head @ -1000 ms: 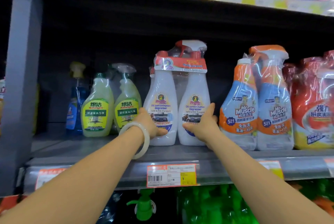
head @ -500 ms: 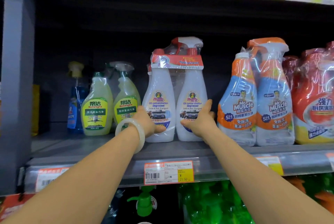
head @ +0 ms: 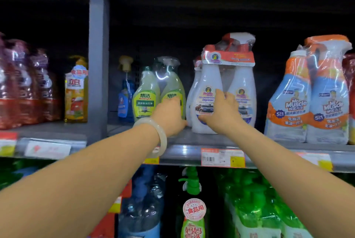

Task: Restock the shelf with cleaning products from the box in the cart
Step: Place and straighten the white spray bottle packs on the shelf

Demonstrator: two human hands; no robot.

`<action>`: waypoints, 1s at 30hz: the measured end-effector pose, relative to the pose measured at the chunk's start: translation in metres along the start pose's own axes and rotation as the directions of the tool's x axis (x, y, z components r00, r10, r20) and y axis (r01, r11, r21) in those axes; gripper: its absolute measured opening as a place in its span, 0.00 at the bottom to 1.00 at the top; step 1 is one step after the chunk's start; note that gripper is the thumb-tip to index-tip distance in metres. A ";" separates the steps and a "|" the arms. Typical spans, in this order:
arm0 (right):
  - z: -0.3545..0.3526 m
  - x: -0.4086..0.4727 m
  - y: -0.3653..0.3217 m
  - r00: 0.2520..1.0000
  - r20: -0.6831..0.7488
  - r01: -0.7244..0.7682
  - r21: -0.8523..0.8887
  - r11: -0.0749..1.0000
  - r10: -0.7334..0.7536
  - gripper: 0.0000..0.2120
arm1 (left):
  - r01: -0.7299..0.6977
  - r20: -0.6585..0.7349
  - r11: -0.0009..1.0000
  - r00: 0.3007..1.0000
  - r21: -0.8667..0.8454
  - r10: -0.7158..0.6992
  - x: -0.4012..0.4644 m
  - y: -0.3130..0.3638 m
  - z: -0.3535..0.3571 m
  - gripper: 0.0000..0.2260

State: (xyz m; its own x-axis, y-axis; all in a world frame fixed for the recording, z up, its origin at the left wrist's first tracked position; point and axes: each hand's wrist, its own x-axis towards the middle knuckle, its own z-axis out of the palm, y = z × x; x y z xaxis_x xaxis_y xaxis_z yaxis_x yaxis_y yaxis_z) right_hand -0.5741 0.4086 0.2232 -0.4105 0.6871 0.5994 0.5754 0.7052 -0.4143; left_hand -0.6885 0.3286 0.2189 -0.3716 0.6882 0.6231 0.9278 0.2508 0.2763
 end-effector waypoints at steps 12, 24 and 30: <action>0.115 -0.160 -0.281 0.784 0.358 0.544 -0.001 0.839 -0.508 0.35 | 0.225 0.016 0.832 0.963 0.507 -0.270 -0.222 -0.230 -0.175 0.25; 0.269 -0.430 -0.508 0.179 0.602 0.753 0.425 0.502 -0.778 0.30 | 0.602 -0.004 0.380 0.538 0.702 -0.843 -0.532 -0.425 -0.299 0.22; 0.327 -0.501 -0.583 -0.020 0.612 0.760 0.524 0.386 -0.791 0.33 | 0.699 -0.041 0.211 0.326 0.683 -0.945 -0.626 -0.482 -0.328 0.23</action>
State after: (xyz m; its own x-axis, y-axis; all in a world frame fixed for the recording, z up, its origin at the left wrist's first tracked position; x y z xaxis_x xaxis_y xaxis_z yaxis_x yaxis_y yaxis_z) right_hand -0.9351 -0.2892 -0.0599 -0.8795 -0.4644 -0.1037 -0.4602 0.8856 -0.0629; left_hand -0.9142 -0.4469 -0.0643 -0.9988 -0.0408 -0.0277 -0.0406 0.9992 -0.0061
